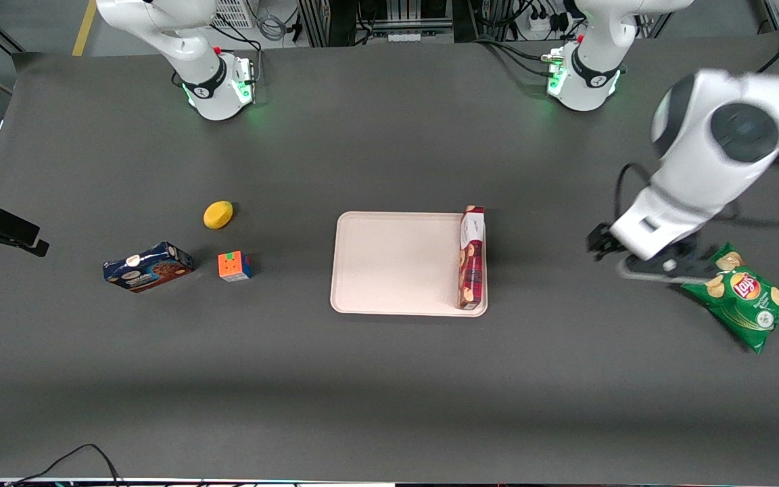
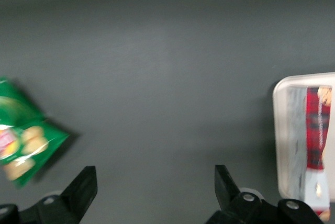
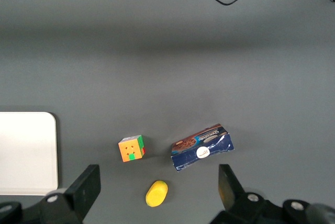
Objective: Place red cookie box on tray
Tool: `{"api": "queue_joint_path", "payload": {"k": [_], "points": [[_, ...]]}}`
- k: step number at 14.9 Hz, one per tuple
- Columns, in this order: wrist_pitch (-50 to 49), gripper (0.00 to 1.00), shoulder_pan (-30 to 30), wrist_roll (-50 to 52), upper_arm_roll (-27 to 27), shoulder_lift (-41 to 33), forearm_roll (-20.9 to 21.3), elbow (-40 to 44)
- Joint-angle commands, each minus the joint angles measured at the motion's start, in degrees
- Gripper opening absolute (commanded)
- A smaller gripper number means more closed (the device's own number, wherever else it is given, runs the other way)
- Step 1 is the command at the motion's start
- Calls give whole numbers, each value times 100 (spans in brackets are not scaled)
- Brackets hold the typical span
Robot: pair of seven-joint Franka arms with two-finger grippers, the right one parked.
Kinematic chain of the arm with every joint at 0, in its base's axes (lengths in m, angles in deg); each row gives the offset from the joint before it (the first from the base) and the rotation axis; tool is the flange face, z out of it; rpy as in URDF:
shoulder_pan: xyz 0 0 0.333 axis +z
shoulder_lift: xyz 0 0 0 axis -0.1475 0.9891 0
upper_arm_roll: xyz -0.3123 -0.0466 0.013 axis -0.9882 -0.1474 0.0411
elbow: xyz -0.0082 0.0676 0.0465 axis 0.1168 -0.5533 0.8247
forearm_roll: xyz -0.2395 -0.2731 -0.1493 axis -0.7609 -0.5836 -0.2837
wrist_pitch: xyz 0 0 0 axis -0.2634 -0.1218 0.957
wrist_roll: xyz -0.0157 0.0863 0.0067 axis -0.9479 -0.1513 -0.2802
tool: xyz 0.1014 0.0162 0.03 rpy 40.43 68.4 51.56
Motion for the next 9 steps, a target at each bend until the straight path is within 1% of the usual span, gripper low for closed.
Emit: {"api": "queue_joint_path", "payload": {"k": [1,4,6,9], "points": [[-674,100,305,-437,34,-911,-136,-197],[-1123,100,543,-805,34,-1360,-732,-197],[-1159,100,605,-859,34,-1457,-944,-197],[-1264,100,605,-859,43,-1493,-1007,-171]]}}
